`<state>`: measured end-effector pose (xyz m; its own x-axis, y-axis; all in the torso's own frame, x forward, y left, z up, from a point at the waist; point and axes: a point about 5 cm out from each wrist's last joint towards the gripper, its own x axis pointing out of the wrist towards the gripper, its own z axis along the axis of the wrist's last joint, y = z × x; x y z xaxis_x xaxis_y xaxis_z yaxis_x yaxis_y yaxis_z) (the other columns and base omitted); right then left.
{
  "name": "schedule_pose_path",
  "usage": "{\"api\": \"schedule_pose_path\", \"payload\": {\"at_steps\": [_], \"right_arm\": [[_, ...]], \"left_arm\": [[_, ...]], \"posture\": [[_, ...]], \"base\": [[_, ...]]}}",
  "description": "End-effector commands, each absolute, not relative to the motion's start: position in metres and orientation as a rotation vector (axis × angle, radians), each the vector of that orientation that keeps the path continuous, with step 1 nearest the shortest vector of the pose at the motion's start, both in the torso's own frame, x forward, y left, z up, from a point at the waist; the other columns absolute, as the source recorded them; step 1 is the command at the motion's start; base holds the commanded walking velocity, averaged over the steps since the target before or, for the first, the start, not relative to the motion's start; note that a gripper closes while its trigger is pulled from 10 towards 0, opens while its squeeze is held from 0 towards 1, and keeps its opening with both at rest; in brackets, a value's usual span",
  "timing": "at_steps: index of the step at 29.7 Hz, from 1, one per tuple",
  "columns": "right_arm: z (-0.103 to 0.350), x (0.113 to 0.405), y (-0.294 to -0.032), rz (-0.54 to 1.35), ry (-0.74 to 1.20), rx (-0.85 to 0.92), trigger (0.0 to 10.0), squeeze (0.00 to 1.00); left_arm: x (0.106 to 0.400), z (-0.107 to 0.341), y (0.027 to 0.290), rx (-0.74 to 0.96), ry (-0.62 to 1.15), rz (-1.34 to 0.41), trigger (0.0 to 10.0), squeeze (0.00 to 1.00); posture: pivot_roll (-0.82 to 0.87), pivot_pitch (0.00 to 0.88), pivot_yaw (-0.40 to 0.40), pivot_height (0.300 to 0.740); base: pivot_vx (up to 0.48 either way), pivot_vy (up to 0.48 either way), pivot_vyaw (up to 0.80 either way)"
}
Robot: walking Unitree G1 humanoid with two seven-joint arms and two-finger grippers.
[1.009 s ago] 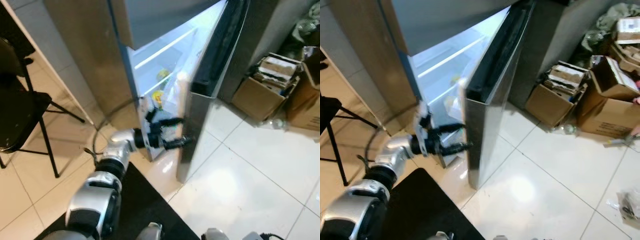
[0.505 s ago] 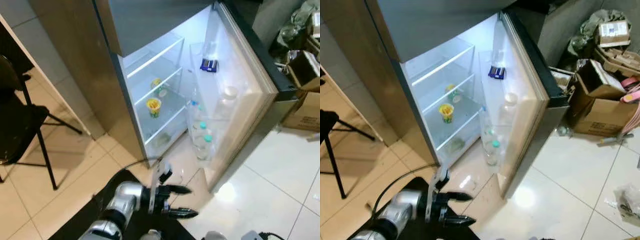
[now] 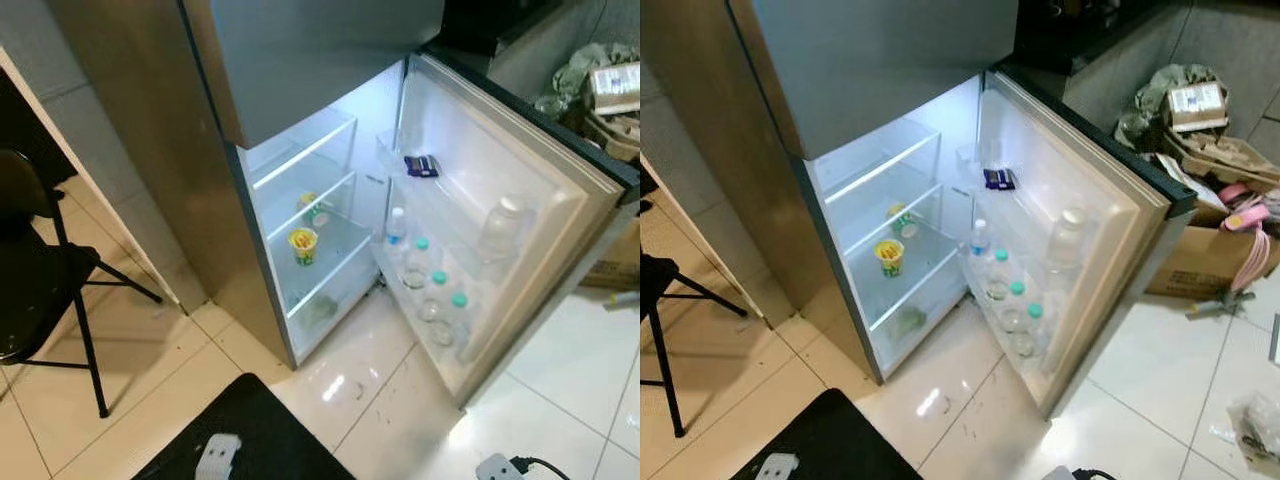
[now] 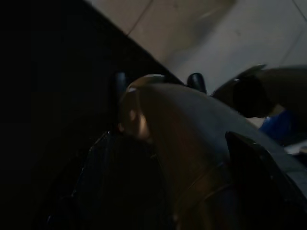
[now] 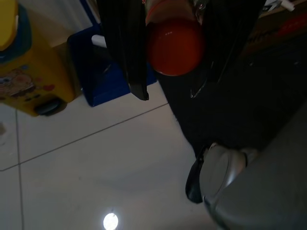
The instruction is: Restocking fridge
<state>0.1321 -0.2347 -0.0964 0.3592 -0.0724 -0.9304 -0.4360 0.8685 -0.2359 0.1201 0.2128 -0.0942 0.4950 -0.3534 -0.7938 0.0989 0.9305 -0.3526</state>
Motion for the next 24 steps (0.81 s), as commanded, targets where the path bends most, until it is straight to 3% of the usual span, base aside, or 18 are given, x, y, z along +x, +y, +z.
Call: {"api": "schedule_pose_path", "payload": {"at_steps": [1,12,19,24], "right_arm": [[-0.096,0.135,-0.234,0.225,1.185,-0.488,10.0,0.0],[-0.095,0.148,-0.219,0.247,1.146,-0.47,10.0,0.0],[-0.093,0.154,-0.212,0.24,1.116,-0.428,10.0,0.0],[-0.083,0.18,-0.199,0.256,1.002,-0.356,10.0,0.0]], "left_arm": [[0.116,-0.097,0.216,-0.277,1.021,-0.181,10.0,0.0],[0.147,-0.091,0.204,-0.309,0.935,-0.085,10.0,0.0],[0.146,-0.092,0.203,-0.302,0.945,-0.071,10.0,0.0],[0.138,-0.096,0.203,-0.299,0.973,-0.038,10.0,0.0]], "posture": [[-0.12,0.027,-0.014,0.74],[-0.09,0.0,-0.021,0.74],[-0.08,0.0,-0.023,0.74],[-0.08,0.0,-0.022,0.74]], "base": [[0.0,0.0,0.0],[0.0,0.0,0.0],[0.0,0.0,0.0],[0.0,0.0,-0.43]]}}
